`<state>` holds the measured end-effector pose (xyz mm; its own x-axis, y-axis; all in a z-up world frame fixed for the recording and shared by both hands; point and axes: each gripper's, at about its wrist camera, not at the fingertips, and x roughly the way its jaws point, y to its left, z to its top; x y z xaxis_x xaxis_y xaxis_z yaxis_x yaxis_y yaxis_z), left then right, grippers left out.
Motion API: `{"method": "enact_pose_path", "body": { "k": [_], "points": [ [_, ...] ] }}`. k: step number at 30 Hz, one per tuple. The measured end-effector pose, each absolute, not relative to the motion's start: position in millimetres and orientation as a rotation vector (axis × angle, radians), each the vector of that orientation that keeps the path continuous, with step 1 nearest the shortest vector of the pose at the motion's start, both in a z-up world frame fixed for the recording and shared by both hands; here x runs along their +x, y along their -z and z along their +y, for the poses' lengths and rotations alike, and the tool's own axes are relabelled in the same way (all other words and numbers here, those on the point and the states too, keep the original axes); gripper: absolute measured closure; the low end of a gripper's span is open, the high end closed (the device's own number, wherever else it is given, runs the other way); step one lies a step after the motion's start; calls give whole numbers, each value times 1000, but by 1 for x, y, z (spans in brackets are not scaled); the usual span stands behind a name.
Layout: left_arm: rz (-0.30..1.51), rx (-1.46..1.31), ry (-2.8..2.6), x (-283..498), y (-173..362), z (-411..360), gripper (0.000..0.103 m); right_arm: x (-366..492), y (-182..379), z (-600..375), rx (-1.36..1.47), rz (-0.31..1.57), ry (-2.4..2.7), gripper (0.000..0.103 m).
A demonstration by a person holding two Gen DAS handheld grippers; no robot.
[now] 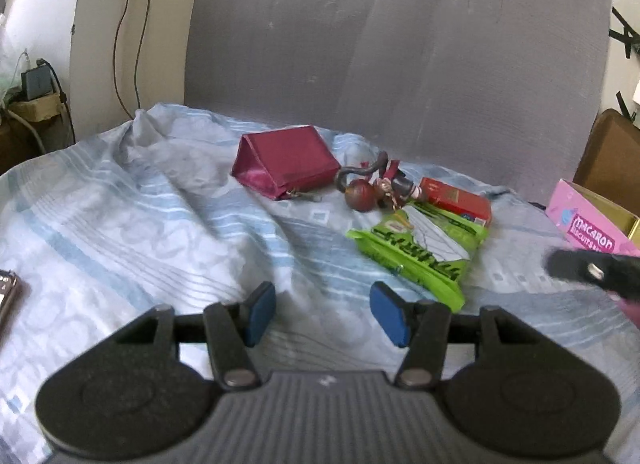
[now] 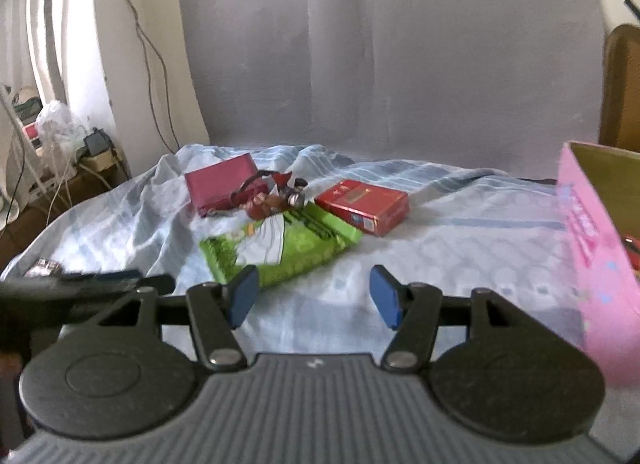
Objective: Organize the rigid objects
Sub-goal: 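Move the right tool toward the red figurine beside the pink wallet, then close the right gripper on the red figurine keychain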
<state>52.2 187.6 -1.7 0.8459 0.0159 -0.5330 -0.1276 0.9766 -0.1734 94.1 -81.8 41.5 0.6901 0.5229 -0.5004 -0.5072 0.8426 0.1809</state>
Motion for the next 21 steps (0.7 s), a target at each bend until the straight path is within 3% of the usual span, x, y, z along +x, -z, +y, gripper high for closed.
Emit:
{"method": "enact_pose_path", "body": {
  "k": [10,18,19,20,21],
  "points": [
    [536,-259,-56,50,3,195,49,183,-39,-57,170,676,-585,40],
    [506,-294,-53,47,2,200,49,206,-26,20,-151,663,-652,41],
    [499,-300,-55,46,2,201,49,210,-22,25,-171,673,-656,44],
    [490,-306,-57,44,1,202,49,212,-18,29,-194,683,-663,68],
    [481,-313,-58,43,1,202,49,213,-15,33,-220,683,-669,79]
  ]
}}
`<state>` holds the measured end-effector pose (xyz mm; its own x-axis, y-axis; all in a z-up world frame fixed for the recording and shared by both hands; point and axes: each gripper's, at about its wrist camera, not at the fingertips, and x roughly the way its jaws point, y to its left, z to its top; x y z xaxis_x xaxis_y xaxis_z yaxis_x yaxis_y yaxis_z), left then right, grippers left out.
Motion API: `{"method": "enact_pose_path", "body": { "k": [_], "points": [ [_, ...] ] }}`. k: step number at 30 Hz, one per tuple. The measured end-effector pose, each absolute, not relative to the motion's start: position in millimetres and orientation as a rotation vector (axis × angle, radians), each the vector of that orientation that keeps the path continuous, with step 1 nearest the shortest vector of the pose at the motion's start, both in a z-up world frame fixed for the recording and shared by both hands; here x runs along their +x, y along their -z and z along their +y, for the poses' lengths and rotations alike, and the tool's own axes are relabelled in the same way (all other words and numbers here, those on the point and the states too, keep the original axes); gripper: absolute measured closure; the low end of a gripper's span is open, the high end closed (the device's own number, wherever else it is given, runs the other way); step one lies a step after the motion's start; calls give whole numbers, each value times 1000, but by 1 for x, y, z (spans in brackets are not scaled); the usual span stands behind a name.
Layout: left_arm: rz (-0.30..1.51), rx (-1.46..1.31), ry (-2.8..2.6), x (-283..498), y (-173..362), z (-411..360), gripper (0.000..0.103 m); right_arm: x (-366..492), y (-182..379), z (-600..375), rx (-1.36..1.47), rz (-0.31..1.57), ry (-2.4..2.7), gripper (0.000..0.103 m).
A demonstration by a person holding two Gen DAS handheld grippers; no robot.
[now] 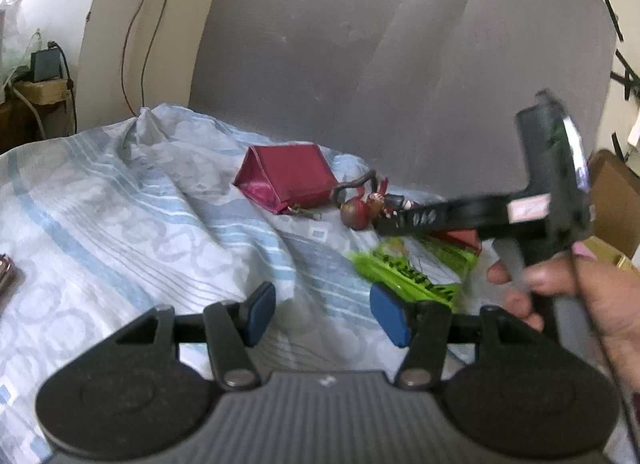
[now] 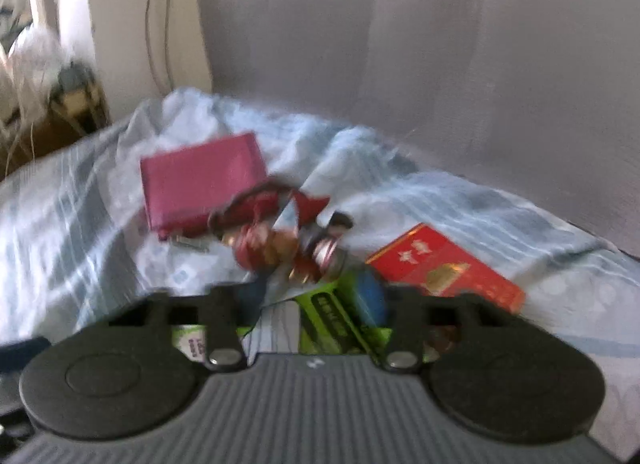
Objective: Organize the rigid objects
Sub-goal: 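Close the right gripper on the red figurine keychain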
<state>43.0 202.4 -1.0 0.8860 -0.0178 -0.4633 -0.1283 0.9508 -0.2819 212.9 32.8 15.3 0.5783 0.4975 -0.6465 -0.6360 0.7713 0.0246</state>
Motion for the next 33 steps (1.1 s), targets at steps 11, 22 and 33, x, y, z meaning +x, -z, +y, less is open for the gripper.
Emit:
{"method": "enact_pose_path", "body": {
  "k": [11,22,33],
  "points": [
    [433,-332,-70,35,-2,205,42,178,-32,35,-293,575,-715,98],
    [421,-335,-75,34,-2,205,42,187,-44,39,-244,493,-680,39],
    [386,-361,-87,32,-2,210,42,226,-10,76,-333,688,-779,34]
  ]
}}
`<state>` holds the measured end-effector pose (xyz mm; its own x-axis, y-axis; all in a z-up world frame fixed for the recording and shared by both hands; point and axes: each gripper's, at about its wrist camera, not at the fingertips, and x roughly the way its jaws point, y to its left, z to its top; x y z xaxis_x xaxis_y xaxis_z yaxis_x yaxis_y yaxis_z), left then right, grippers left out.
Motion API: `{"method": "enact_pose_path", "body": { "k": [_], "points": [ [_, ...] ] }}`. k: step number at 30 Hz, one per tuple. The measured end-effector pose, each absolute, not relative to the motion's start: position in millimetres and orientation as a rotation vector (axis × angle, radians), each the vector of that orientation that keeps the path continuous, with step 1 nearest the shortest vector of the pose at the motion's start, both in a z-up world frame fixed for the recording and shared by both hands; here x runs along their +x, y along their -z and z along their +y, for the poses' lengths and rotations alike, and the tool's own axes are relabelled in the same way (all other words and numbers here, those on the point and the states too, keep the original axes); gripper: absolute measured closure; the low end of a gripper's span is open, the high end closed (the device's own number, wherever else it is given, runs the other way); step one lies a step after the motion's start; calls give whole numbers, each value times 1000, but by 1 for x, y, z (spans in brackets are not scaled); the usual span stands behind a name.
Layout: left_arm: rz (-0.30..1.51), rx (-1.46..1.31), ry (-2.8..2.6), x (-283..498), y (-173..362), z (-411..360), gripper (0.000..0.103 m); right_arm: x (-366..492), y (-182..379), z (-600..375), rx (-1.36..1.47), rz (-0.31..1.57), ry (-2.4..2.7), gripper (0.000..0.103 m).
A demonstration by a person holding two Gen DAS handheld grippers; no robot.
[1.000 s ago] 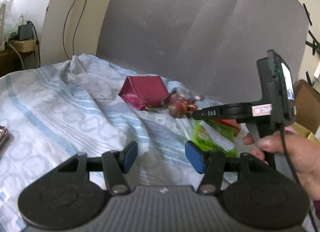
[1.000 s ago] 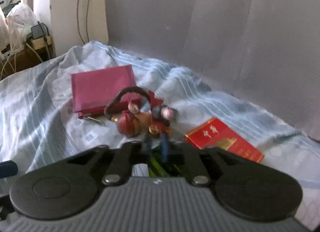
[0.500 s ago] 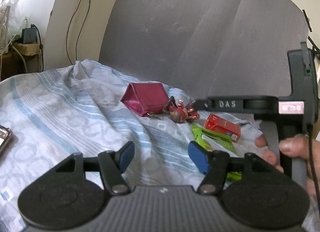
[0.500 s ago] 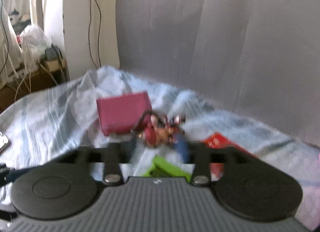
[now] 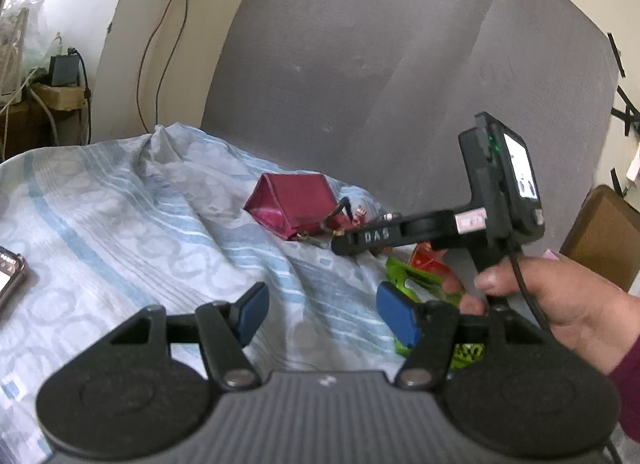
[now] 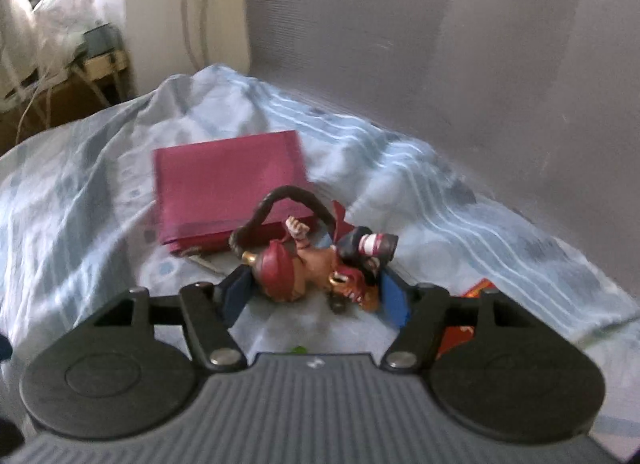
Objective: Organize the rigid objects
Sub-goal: 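Close the right gripper on the red figurine keychain, then grasp the red figurine with the left gripper while the right gripper releases it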
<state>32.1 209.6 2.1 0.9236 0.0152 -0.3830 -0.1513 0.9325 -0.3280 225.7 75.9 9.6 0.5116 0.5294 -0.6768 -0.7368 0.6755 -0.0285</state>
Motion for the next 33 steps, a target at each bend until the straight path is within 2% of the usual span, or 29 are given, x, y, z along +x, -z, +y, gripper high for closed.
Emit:
{"method": "enact_pose_path", "body": {
  "k": [8,14,23,33],
  "points": [
    [362,-385,-101,28,-4,213,38,174,-40,70,-355,545,-825,35],
    [361,-398,-102,28,-4,214,38,130,-61,22,-335,466,-808,35],
    [405,-312,-49,31,-6,199,38,43,-36,-115,-228,578,-666,35],
    [550,-311,388,26,-19,99,37,-14,-16,-186,-145,646,-546,33]
  ]
}}
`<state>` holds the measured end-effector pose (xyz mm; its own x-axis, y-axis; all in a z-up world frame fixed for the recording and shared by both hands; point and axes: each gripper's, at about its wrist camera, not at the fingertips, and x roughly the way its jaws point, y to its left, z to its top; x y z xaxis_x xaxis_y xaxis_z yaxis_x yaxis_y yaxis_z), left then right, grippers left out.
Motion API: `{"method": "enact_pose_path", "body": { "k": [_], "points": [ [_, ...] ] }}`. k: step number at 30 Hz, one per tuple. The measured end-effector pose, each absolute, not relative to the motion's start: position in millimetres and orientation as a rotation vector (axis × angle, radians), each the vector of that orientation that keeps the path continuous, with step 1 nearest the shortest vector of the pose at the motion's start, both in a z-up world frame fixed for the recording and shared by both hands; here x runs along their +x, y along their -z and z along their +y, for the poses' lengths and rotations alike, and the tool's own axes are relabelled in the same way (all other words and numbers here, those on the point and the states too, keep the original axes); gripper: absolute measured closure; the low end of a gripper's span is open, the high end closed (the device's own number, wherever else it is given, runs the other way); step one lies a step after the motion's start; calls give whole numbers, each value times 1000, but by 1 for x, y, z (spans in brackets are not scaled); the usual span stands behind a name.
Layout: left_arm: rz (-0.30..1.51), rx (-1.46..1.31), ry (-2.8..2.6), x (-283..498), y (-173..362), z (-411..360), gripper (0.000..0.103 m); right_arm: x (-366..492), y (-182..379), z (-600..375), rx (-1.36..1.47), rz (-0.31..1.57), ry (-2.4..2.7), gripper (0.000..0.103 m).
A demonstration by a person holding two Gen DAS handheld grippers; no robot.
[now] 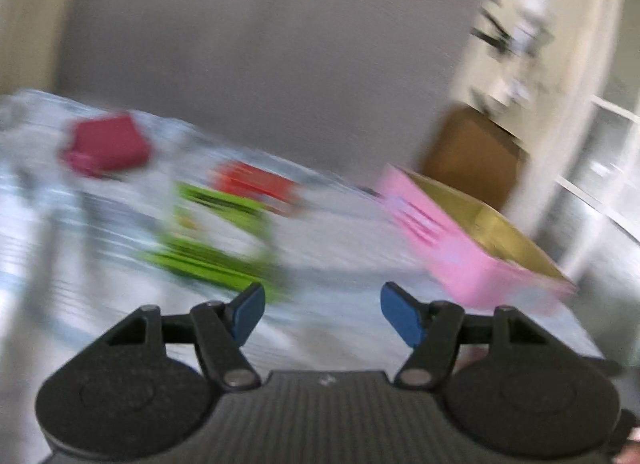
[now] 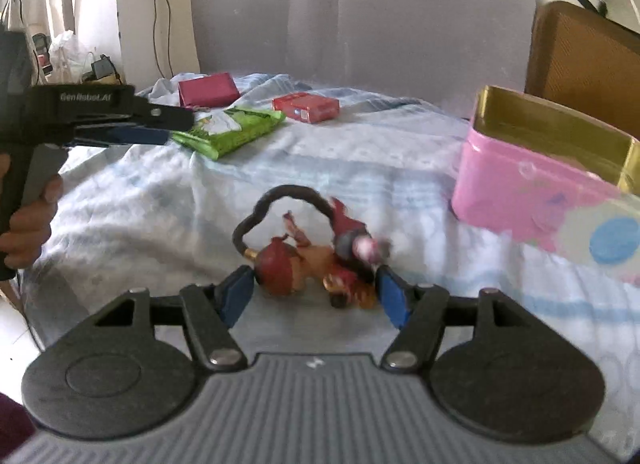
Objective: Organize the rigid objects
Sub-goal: 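Grasp the red figurine with the left gripper while the right gripper releases it, then carry the red figurine into the pink tin and open the left gripper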
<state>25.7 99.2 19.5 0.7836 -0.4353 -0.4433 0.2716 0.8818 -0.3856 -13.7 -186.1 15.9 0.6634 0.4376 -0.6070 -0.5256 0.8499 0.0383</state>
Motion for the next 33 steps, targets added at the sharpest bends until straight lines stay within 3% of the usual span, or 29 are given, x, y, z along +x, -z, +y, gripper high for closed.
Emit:
{"method": "enact_pose_path", "body": {
  "k": [12,17,23,29,33],
  "points": [
    [787,-343,598,47,9,28,39,-16,-11,-190,-184,583,-556,33],
    [769,-269,583,49,3,4,43,4,-7,-180,-191,609,-571,32],
    [703,-295,663,69,-34,-13,43,0,-33,-201,-165,462,-499,33],
    [601,-194,745,105,-69,-77,43,22,-66,-244,-163,349,-364,32],
    [627,-193,774,139,-68,-118,43,50,-72,-276,-151,353,-295,32]
  ]
}}
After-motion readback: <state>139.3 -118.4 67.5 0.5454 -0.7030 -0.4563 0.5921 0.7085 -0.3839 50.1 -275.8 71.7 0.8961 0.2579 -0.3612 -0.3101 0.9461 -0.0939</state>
